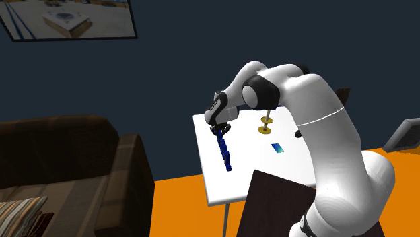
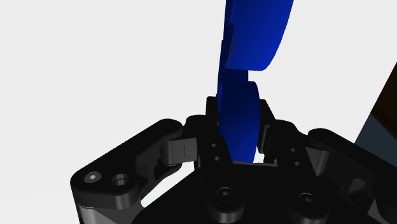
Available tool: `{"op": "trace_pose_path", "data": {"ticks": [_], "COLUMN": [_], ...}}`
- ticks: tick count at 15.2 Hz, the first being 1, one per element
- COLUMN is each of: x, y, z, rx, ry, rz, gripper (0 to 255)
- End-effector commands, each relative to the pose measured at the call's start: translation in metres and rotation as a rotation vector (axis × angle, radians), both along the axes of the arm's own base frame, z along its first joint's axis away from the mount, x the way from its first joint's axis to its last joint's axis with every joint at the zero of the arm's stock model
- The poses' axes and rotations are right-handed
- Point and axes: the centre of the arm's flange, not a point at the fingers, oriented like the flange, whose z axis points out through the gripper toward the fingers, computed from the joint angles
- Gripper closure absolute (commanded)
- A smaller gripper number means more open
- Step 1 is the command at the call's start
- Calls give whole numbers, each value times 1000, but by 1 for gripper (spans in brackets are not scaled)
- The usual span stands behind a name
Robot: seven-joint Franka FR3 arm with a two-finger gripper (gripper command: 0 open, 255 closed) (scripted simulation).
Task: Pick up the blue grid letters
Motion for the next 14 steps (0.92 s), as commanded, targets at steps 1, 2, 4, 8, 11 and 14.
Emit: {"op": "trace_pose_path", "data": {"ticks": [1,2,4,8,11,14], "x": [0,-1,-1,-1,-1,-1], "y": [0,-1,-1,-1,-1,-1], "z": [0,-1,9,31,46,62], "rx": [0,0,0,0,0,0], "ry": [0,1,0,1,1,1], "rz": [0,0,0,0,0,0], "gripper": [255,255,255,255,255,255]}}
